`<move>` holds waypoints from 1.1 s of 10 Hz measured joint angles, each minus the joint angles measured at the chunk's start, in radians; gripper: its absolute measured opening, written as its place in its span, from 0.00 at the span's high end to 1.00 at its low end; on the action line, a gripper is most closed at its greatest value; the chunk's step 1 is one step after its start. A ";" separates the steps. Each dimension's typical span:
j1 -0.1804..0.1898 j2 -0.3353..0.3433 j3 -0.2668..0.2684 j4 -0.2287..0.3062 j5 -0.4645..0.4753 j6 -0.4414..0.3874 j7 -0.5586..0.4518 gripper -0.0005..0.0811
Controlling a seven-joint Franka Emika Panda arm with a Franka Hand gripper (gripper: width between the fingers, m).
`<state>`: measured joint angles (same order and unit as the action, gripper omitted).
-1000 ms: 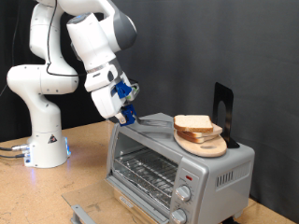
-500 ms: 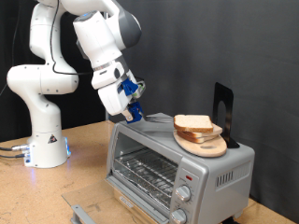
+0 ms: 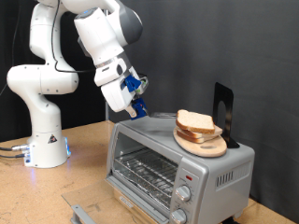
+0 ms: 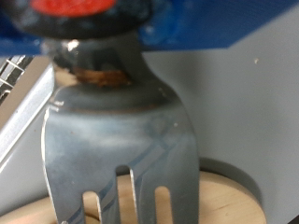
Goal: Make a piece of toast with the oven
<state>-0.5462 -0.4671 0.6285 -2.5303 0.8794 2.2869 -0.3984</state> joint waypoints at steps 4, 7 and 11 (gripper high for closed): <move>-0.003 0.000 0.000 0.009 0.000 -0.001 0.005 0.61; -0.007 0.005 0.005 0.019 -0.004 0.003 0.039 0.61; -0.013 0.033 0.026 0.034 -0.029 0.022 0.067 0.61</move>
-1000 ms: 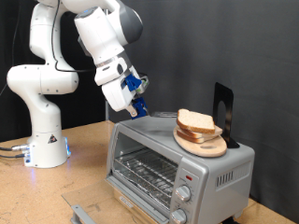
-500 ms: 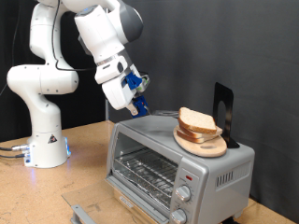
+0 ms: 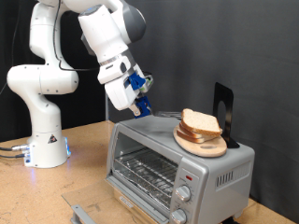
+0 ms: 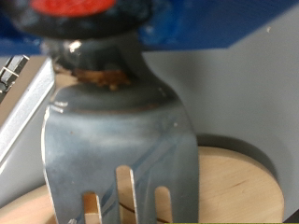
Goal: Make a piece of toast with the oven
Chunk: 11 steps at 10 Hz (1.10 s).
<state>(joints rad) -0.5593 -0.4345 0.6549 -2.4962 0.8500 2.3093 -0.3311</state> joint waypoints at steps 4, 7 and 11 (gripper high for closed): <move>0.000 0.021 0.026 0.003 -0.006 0.046 0.023 0.61; -0.001 0.038 0.056 0.011 -0.033 0.076 0.071 0.61; -0.004 0.061 0.084 0.020 -0.071 0.113 0.115 0.61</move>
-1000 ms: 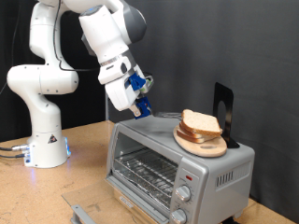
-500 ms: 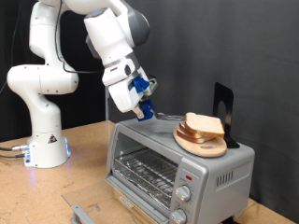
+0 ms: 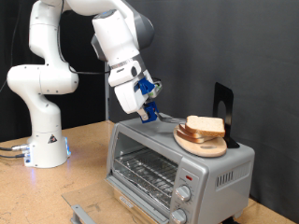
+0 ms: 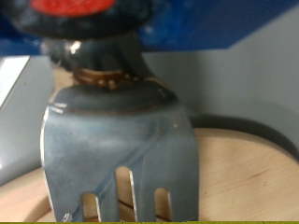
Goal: Make a piece of toast with the oven
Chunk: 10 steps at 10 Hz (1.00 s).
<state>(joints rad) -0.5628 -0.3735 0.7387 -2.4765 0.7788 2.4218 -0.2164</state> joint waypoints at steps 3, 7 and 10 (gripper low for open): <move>0.000 0.020 0.013 0.014 -0.007 0.036 0.025 0.61; -0.006 0.056 0.035 0.036 -0.056 0.078 0.080 0.61; -0.019 0.081 0.068 0.037 -0.115 0.121 0.101 0.61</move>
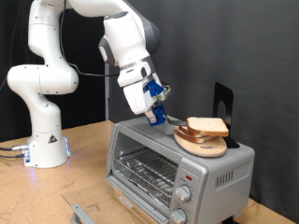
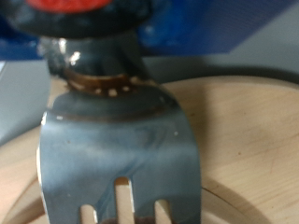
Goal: Make a piece of toast with the oven
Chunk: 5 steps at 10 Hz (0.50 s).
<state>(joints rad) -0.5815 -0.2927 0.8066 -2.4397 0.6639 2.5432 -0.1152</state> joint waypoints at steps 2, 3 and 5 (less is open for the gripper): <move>0.000 0.011 0.015 -0.002 -0.004 0.035 0.000 0.61; 0.000 0.017 0.026 -0.003 -0.004 0.060 0.000 0.61; 0.000 0.034 0.043 -0.003 -0.005 0.105 0.000 0.63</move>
<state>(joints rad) -0.5816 -0.2587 0.8501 -2.4432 0.6591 2.6484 -0.1155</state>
